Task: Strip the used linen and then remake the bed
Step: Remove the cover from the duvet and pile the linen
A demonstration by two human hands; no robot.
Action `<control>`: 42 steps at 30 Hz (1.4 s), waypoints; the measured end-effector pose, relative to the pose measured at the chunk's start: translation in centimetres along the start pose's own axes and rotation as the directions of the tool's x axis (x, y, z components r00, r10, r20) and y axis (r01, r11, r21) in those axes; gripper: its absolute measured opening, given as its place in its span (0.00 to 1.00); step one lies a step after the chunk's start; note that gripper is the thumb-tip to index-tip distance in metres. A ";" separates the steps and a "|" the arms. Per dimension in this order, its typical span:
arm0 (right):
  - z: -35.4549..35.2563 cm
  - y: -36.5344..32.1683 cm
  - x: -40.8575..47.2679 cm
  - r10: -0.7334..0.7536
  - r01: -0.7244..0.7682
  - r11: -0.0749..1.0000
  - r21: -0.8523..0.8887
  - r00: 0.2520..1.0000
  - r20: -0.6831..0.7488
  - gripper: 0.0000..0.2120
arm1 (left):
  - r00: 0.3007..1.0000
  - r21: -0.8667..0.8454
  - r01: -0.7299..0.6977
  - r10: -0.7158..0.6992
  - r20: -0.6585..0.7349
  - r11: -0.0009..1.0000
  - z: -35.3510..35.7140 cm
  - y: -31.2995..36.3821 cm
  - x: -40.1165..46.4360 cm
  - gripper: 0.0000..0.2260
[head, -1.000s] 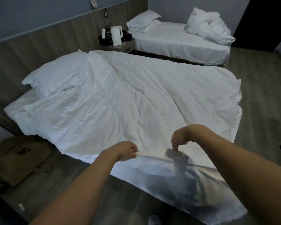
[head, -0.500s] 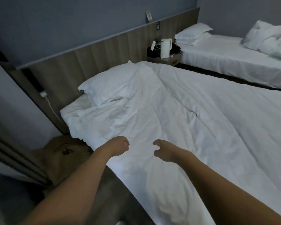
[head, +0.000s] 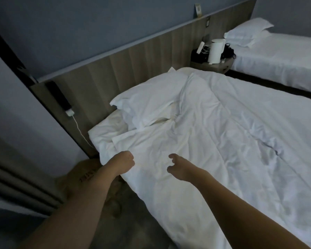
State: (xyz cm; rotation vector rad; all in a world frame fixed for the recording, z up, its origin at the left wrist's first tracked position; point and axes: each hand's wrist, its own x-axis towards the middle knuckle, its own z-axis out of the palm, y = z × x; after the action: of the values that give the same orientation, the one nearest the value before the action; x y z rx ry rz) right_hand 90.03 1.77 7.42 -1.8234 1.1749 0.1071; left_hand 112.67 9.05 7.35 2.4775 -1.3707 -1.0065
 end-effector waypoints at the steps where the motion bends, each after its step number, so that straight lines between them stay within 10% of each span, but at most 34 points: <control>1: 0.2 -0.6 1.8 0.012 -0.012 1.000 0.001 1.000 0.009 0.30 | 1.000 -0.014 0.017 -0.017 0.007 1.000 -0.7 -1.2 1.5 0.15; 11: 4.1 -5.0 20.5 0.200 -0.207 0.968 0.140 0.978 0.062 0.32 | 0.990 0.082 0.077 -0.086 0.112 0.994 -7.7 -9.3 25.7 0.03; 15: 6.8 -4.4 28.5 0.331 -0.332 0.909 0.252 0.942 0.047 0.33 | 0.973 0.136 0.119 -0.143 0.182 0.983 -5.4 -12.4 39.3 0.28; 20: 9.7 -3.2 33.5 0.444 -0.446 0.873 0.198 0.894 0.057 0.33 | 0.947 0.269 0.170 -0.233 0.223 0.948 -1.3 -14.4 47.7 0.37; 24: 10.4 -4.0 33.1 0.482 -0.492 0.843 0.220 0.870 0.100 0.36 | 0.925 0.054 0.071 -0.086 0.371 0.996 0.3 -11.9 45.5 0.25; 32: 7.6 -9.9 24.8 0.382 -0.327 0.888 0.323 0.916 -0.123 0.61 | 0.924 -0.511 -0.254 0.363 0.124 0.821 -10.4 3.6 29.1 0.15; 37: 3.3 -13.8 16.8 0.298 -0.185 0.950 0.252 0.779 -0.551 0.26 | 0.911 -0.712 -0.367 0.387 -0.144 0.598 -16.9 5.8 17.6 0.11; 42: 0.6 -17.4 11.0 0.229 -0.126 0.960 0.249 0.864 -0.448 0.06 | 0.923 -0.794 -0.375 0.272 -0.272 0.478 -19.8 3.0 9.9 0.19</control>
State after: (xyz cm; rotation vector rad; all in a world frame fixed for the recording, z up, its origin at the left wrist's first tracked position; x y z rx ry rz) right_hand 109.24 -3.27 12.74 -1.5888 1.6307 -0.3707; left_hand 126.24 -4.30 18.99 1.4416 -0.9125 -1.0604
